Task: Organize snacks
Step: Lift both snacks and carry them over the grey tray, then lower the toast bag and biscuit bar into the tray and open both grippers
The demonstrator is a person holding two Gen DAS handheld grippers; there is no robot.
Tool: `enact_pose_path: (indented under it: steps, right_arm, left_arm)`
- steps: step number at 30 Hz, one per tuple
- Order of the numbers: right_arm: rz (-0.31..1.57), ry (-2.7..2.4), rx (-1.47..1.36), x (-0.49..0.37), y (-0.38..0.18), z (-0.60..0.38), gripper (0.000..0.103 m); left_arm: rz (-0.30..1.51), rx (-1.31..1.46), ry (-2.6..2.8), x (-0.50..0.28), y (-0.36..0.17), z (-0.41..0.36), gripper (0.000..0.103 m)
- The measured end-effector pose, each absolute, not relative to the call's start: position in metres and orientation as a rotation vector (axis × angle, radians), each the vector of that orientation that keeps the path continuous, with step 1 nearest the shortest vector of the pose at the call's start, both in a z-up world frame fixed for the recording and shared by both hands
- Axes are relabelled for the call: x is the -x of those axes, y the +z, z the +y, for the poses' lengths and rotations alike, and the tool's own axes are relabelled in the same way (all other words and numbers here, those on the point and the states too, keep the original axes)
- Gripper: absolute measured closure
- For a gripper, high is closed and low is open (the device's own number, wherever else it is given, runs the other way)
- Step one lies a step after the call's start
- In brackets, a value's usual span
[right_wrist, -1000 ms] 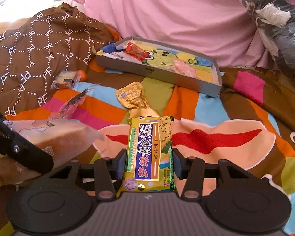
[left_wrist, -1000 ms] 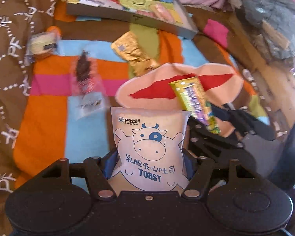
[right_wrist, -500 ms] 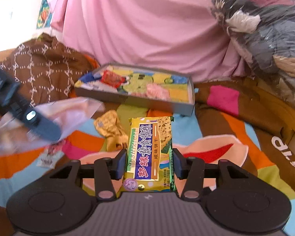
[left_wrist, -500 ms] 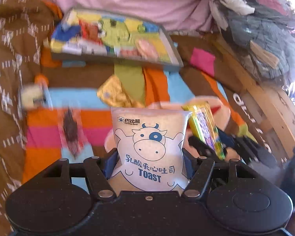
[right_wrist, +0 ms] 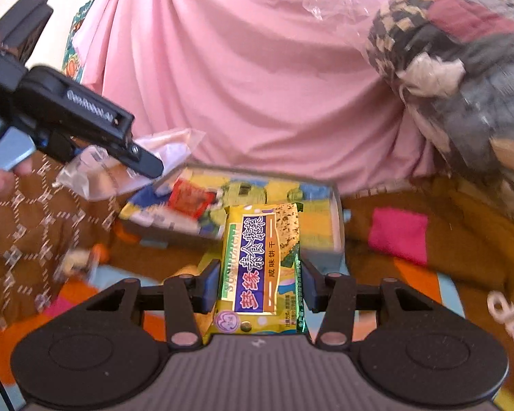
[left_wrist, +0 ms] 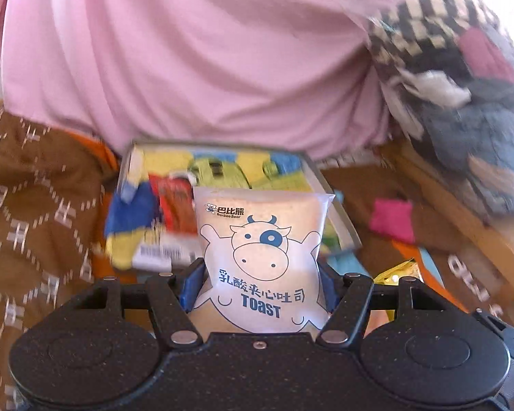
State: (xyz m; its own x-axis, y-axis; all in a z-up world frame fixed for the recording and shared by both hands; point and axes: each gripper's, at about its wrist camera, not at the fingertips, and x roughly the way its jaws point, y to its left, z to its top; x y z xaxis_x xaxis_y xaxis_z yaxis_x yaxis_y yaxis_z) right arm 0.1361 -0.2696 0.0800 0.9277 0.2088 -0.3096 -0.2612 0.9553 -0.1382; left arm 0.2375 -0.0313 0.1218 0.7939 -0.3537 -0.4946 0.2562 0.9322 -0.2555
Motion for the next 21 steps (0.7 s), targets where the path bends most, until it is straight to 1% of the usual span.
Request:
enact_pose_path:
  steps: [9, 15, 17, 21]
  right_arm:
    - [0.238, 0.280, 0.202, -0.249, 0.104, -0.257, 0.051]
    - [0.253, 0.249, 0.179, -0.305, 0.094, -0.264, 0.051]
    - [0.253, 0.234, 0.193, -0.316, 0.090, -0.266, 0.057]
    - [0.320, 0.251, 0.204, -0.337, 0.077, -0.269, 0.057]
  left_arm:
    - [0.505, 0.108, -0.353, -0.324, 0.119, -0.048, 0.036]
    - [0.501, 0.124, -0.348, -0.376, 0.090, -0.062, 0.036]
    - [0.497, 0.129, -0.349, -0.389, 0.081, -0.066, 0.036]
    - [0.507, 0.127, -0.344, -0.408, 0.063, -0.071, 0.036]
